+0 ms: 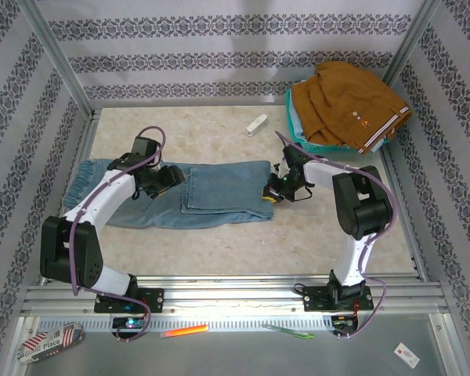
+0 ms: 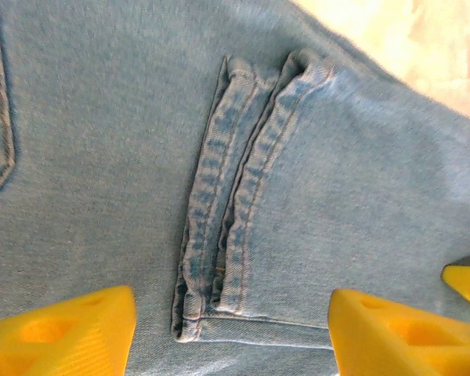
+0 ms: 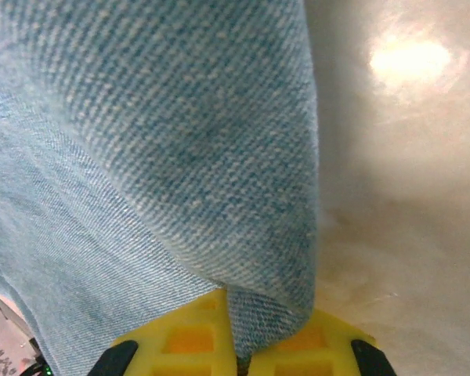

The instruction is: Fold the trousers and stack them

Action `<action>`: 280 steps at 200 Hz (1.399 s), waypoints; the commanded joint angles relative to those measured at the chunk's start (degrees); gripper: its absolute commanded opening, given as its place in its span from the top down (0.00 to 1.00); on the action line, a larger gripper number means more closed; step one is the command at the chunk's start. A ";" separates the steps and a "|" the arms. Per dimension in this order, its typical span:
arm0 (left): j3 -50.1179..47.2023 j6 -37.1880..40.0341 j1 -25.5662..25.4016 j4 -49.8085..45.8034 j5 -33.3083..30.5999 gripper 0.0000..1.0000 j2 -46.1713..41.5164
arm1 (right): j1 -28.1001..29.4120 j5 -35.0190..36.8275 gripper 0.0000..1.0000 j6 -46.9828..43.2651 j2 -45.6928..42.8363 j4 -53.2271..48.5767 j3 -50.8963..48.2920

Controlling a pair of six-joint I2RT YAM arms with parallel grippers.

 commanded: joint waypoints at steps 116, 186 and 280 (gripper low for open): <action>1.81 3.90 0.97 -3.67 -1.92 0.35 -1.12 | -25.08 16.40 1.00 -9.48 -24.73 -24.65 -0.06; 3.38 7.28 5.66 -2.24 -17.49 0.33 6.33 | -25.96 21.17 1.00 -12.61 -24.11 -31.35 9.24; -17.03 -2.19 -0.63 7.81 -10.39 0.50 8.08 | -25.52 21.62 1.00 -13.62 -21.04 -33.17 16.47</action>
